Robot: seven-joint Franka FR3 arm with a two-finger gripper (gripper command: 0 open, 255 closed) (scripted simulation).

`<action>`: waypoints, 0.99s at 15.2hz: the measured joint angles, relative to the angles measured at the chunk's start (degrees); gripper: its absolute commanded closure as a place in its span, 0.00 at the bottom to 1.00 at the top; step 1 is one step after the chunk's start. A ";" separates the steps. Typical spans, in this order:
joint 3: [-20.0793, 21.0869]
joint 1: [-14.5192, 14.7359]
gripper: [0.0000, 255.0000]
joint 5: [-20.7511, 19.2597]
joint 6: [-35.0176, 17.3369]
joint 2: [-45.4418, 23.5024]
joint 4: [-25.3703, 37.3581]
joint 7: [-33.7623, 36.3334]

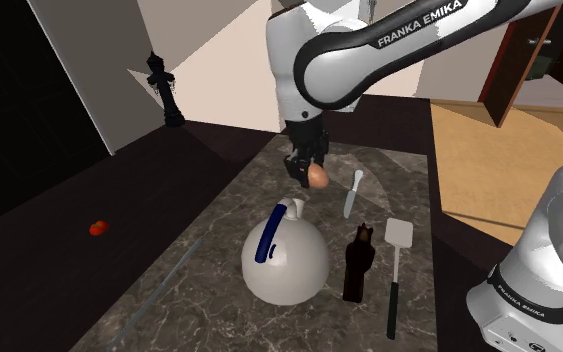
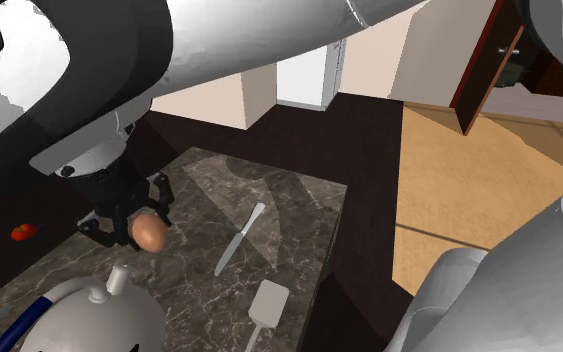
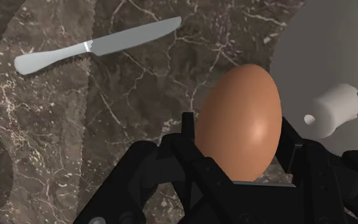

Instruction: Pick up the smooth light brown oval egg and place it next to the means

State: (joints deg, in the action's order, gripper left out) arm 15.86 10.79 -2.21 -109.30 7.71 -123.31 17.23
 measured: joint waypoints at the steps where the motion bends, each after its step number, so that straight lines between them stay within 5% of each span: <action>1: 0.83 0.57 1.00 -0.07 0.24 -1.19 1.32 1.47; 15: 9.66 10.70 1.00 -4.80 5.81 -19.86 23.06 21.71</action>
State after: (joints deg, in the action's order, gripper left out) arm 25.52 21.48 -7.02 -103.49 -12.16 -100.25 38.94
